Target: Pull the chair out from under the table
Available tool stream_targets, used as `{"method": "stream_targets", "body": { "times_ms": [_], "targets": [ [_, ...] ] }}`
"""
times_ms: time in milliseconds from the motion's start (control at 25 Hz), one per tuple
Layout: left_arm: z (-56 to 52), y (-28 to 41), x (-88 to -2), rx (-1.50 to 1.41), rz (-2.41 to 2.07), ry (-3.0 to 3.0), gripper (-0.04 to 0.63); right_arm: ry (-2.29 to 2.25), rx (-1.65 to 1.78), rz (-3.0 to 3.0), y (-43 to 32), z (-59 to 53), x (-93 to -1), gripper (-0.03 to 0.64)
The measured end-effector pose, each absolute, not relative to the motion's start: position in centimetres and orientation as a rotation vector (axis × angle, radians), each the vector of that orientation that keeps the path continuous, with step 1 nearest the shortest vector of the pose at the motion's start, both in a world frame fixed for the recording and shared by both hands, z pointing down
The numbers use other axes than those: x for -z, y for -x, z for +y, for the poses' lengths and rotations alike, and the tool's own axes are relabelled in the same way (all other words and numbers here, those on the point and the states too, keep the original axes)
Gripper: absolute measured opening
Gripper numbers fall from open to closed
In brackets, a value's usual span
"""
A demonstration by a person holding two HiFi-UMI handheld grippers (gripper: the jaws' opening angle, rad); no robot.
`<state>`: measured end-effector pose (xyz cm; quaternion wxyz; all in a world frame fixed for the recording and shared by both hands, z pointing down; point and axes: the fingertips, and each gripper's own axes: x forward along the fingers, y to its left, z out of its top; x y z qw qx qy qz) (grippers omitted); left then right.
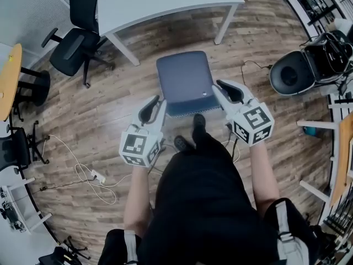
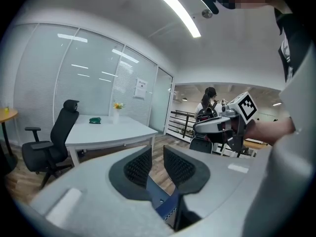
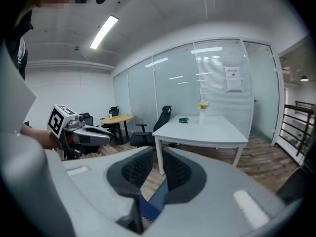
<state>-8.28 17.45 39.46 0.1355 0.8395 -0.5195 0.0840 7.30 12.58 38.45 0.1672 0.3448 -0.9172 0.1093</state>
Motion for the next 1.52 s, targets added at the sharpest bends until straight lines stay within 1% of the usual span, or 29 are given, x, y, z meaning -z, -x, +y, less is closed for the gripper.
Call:
{"method": "stream_targets", "body": {
  "times_ms": [200, 400, 600, 1040, 1520],
  "targets": [
    [18.7, 9.6, -36.9, -0.184, -1.576, -2.436, 0.056, -0.990, -0.298, -2.677, -6.4, 13.8, -35.9, 0.040],
    [19.7, 11.2, -36.3, -0.161, -1.629, -2.414, 0.032, -0.982, -0.316, -2.715, -5.6, 14.7, -35.5, 0.003],
    [20.1, 12.2, -36.4, -0.145, -1.638, -2.399, 0.009, -0.963, -0.324, -2.707, -4.8, 15.7, -36.1, 0.003],
    [19.6, 11.1, -35.8, -0.141, -1.613, -2.411, 0.009, -0.945, -0.232, -2.687, -5.7, 16.1, -35.4, 0.003],
    [19.7, 10.3, -36.6, -0.187, -1.587, -2.410, 0.009, -0.949, -0.278, -2.691, -6.3, 15.9, -36.0, 0.003]
  ]
}}
